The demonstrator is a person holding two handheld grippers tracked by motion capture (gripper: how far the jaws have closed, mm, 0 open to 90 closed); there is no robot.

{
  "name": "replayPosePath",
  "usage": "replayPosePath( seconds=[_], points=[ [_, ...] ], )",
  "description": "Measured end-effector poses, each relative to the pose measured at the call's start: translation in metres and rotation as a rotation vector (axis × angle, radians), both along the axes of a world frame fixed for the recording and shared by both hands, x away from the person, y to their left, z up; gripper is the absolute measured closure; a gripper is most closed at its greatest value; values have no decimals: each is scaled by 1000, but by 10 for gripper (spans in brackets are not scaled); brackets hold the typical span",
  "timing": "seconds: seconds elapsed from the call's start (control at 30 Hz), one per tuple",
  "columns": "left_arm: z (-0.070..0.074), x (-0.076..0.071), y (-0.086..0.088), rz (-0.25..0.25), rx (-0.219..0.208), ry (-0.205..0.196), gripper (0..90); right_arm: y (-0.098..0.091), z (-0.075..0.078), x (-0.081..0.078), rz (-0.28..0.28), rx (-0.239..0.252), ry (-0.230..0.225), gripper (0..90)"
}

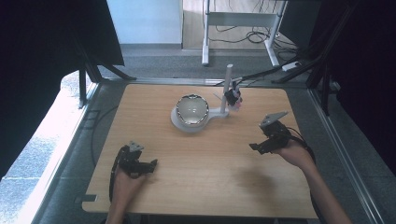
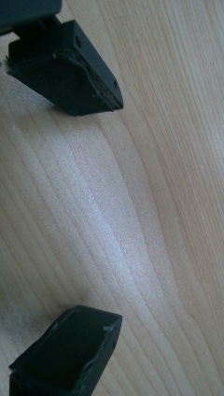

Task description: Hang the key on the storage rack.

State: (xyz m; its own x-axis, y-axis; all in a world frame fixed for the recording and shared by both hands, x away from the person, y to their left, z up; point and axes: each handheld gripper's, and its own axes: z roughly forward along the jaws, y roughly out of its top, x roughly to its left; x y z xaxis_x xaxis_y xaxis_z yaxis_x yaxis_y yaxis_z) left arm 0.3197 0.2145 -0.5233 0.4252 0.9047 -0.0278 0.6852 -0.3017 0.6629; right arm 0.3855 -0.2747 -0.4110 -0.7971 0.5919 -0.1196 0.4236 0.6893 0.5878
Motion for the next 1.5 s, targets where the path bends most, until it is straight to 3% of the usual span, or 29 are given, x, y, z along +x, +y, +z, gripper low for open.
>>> replayPosePath(
  seconds=[0.27, 0.47, 0.8, 1.5],
  points=[
    [0, 0, 0, -1, 2, 1, 14, -5, -7, -20, 5, 19, -12, 126],
    [0, 0, 0, -1, 2, 1, 15, -8, -15, -31, -24, 17, -30, 73],
    [0, 0, 0, 0, 0, 0, 15, -13, -31, -47, -47, 48, -28, 75],
    [0, 0, 0, 0, 0, 0, 15, -13, -74, -69, -54, 128, -19, 63]
  ],
)
